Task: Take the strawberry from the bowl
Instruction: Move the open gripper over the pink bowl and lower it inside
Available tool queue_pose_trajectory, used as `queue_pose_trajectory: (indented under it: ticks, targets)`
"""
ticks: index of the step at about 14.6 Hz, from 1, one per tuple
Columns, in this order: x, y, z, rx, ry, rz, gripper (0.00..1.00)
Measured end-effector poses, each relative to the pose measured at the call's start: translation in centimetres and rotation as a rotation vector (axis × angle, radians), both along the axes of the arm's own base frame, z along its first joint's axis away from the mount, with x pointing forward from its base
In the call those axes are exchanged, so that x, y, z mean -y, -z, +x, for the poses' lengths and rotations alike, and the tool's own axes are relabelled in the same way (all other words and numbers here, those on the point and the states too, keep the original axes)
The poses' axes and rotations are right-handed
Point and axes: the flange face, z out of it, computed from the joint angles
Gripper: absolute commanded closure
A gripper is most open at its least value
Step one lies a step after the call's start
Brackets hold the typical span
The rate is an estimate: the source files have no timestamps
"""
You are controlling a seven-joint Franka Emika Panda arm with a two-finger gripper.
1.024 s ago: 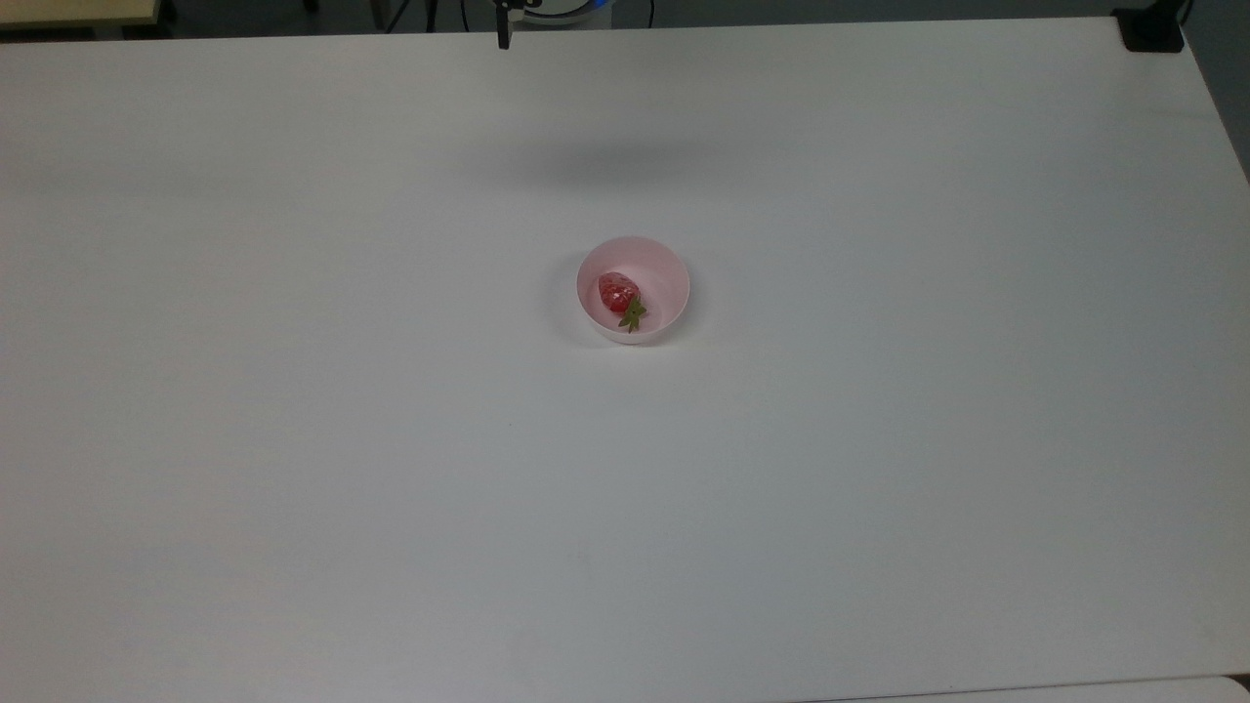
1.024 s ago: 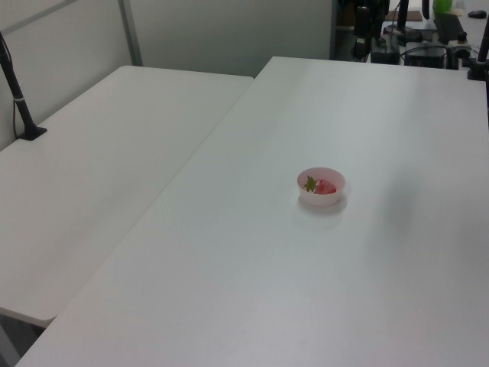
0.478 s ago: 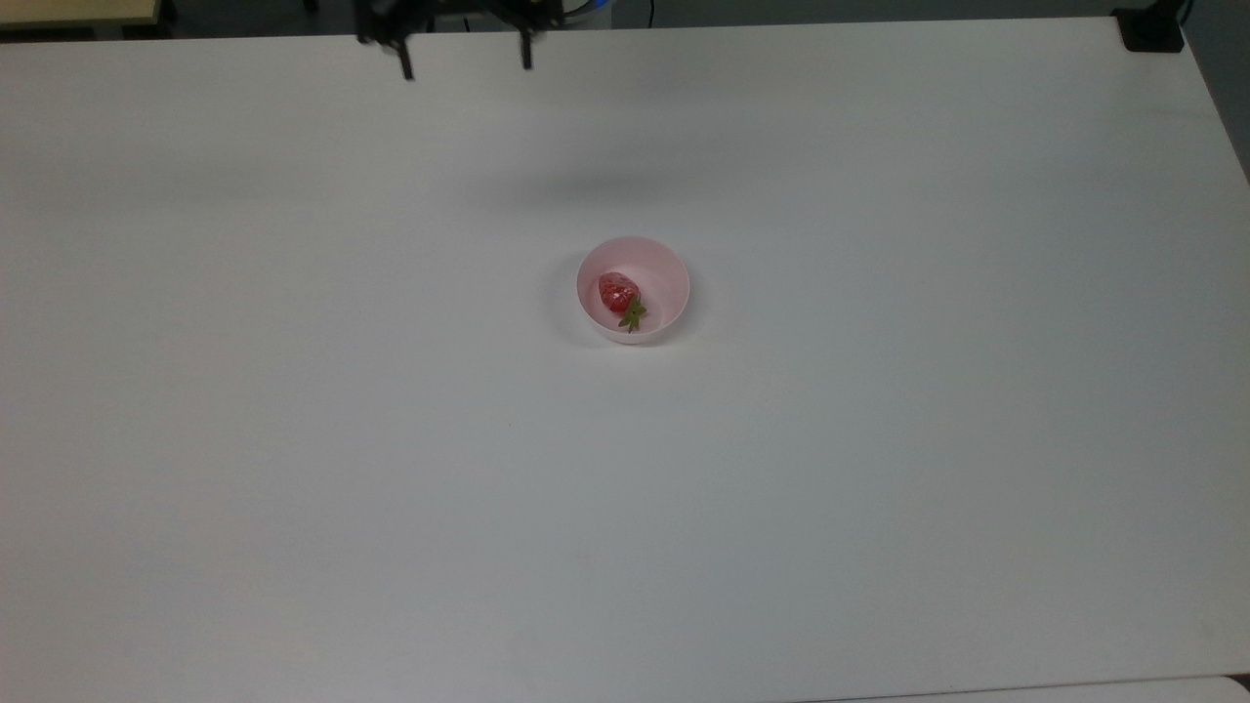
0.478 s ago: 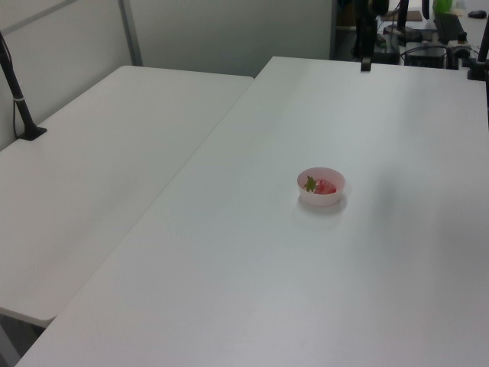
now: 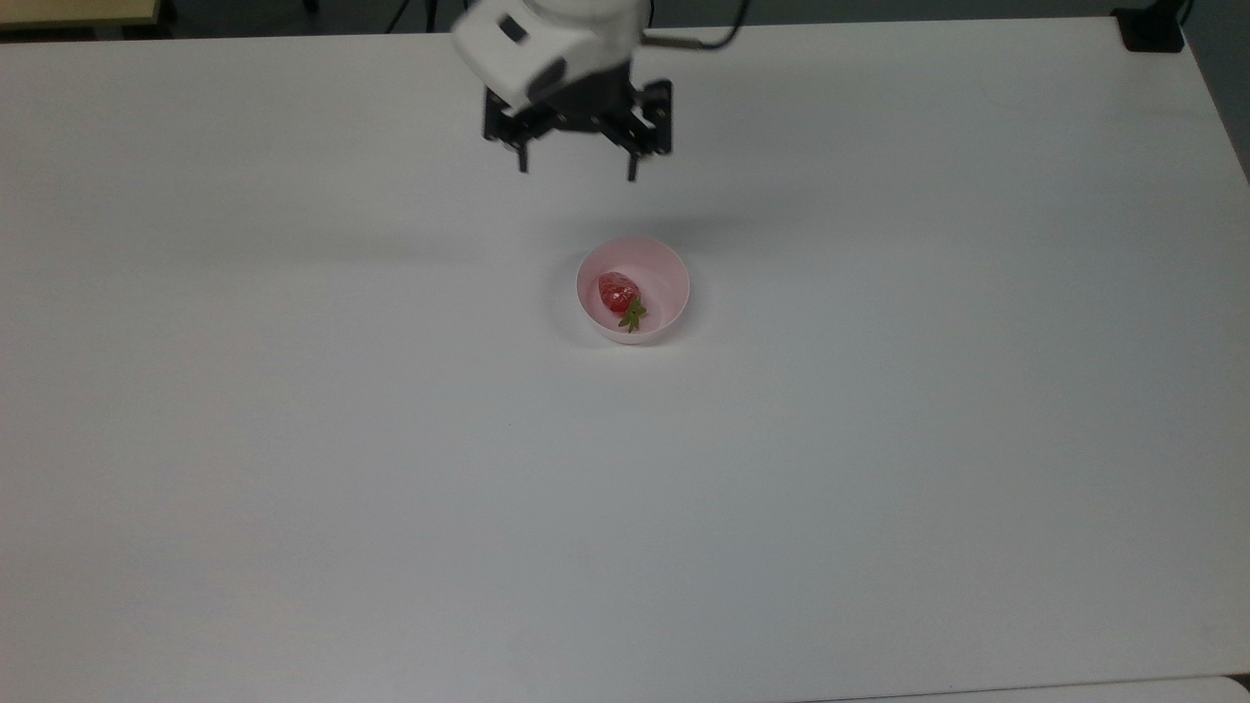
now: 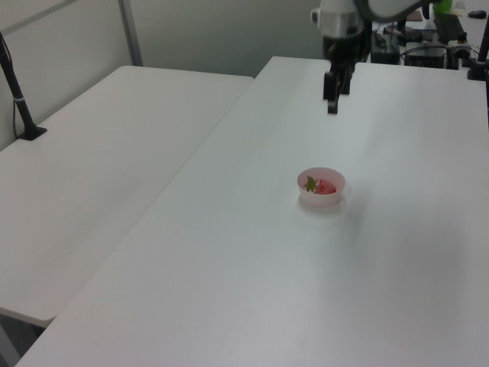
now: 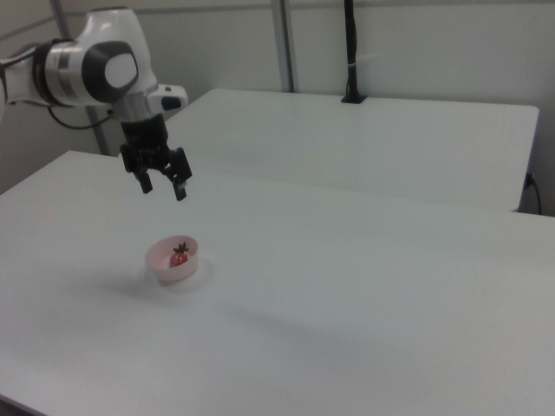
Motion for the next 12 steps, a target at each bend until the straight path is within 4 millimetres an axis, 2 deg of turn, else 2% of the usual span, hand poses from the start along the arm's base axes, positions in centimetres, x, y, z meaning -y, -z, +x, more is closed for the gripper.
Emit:
queue_pose_trajectory:
  ticks: [4,6,8,12]
  targets:
    - [-3.8,6.6,1.3,-0.058,-0.026,0.002,0.15]
    - [-4.8,9.4,2.2,-0.058,-0.020,0.009,0.26]
    - [-5.1,11.7,3.0,-0.047,0.000,0.015,0.32]
    - [-5.2,14.7,4.0,-0.038,0.011,0.023,0.27]
